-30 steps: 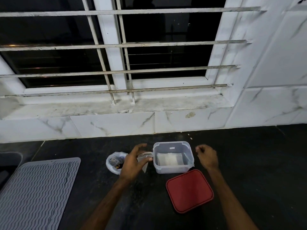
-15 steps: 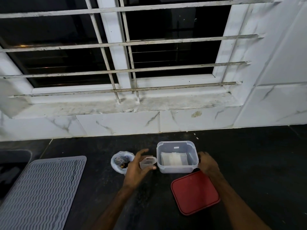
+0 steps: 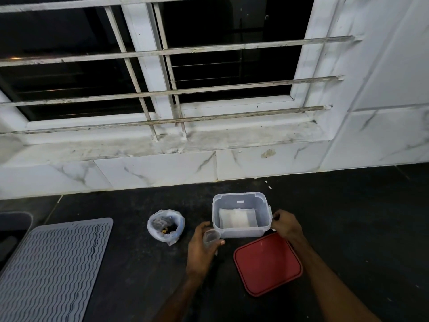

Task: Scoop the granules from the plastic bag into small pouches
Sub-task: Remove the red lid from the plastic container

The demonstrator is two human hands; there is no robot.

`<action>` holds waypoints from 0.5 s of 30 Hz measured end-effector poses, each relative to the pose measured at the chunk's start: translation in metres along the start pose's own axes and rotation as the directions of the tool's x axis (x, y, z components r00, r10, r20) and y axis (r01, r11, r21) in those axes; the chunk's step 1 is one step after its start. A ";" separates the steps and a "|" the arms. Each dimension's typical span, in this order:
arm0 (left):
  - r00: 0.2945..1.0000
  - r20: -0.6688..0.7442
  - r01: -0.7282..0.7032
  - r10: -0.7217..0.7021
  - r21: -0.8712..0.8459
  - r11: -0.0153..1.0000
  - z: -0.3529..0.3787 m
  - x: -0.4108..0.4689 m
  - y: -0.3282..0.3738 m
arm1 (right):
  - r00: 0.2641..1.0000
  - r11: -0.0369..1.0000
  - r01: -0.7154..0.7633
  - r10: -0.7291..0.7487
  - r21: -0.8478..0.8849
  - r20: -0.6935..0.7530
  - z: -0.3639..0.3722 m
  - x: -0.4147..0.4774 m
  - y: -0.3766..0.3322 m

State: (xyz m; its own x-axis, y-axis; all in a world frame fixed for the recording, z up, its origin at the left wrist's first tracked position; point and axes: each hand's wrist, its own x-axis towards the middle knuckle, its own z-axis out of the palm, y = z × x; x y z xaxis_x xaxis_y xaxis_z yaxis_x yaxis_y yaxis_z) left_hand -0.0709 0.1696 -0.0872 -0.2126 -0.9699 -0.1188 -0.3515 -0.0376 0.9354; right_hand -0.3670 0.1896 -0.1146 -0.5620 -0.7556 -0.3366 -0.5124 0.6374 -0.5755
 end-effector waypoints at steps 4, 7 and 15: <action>0.999 -0.010 0.040 -0.040 -0.043 0.998 0.009 0.001 -0.002 | 0.999 0.996 -0.034 0.035 0.087 -0.019 -0.003 -0.002 0.005; 1.000 -0.003 0.023 -0.023 -0.018 1.000 0.014 -0.002 -0.001 | 0.998 0.991 -0.046 0.051 0.126 -0.034 -0.004 -0.003 0.008; 0.999 0.041 0.003 -0.003 0.006 1.000 0.002 0.003 -0.005 | 0.981 0.965 -0.036 0.085 0.261 -0.177 -0.015 0.001 -0.001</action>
State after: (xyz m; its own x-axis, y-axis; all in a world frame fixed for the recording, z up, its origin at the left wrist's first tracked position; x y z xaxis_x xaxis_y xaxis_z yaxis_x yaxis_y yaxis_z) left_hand -0.0710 0.1675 -0.0930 -0.2488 -0.9590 -0.1357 -0.3577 -0.0392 0.9330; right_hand -0.3767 0.1900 -0.1032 -0.7095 -0.6600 -0.2469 -0.3042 0.6029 -0.7375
